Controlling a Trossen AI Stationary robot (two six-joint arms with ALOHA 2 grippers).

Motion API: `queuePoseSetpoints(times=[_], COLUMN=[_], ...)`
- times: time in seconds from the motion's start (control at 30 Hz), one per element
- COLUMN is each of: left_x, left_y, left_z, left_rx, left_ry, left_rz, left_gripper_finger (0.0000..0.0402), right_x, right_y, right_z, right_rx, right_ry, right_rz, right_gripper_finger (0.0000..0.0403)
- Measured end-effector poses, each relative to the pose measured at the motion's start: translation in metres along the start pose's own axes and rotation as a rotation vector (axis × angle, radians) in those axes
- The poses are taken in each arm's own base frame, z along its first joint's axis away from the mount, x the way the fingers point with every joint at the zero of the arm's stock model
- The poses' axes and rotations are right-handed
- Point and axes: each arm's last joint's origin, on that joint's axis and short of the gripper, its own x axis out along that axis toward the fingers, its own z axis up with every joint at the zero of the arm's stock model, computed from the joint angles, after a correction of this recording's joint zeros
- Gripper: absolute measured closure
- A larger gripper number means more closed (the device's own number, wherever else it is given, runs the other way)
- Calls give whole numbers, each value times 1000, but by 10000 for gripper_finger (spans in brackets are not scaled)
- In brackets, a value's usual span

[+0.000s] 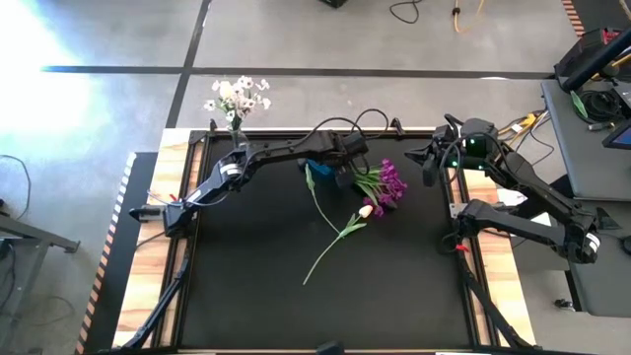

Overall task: Sort flowers into vase by color
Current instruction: Remove the violet flowers from the blue vase

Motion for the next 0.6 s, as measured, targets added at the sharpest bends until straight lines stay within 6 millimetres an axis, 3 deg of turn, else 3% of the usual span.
queuePoseSetpoints(times=[0.23, 0.6], left_x=[0, 2], left_y=[1, 4], left_z=[-2, -2], left_rx=[-3, -84], left_ry=[17, 34], left_rz=[-15, -139], left_gripper_finger=[393, 401], right_x=[0, 0], right_y=[0, -1], right_z=[0, 0], right_rx=[0, -1], right_ry=[-2, -3], right_rz=[-13, -24], right_gripper_finger=[394, 394])
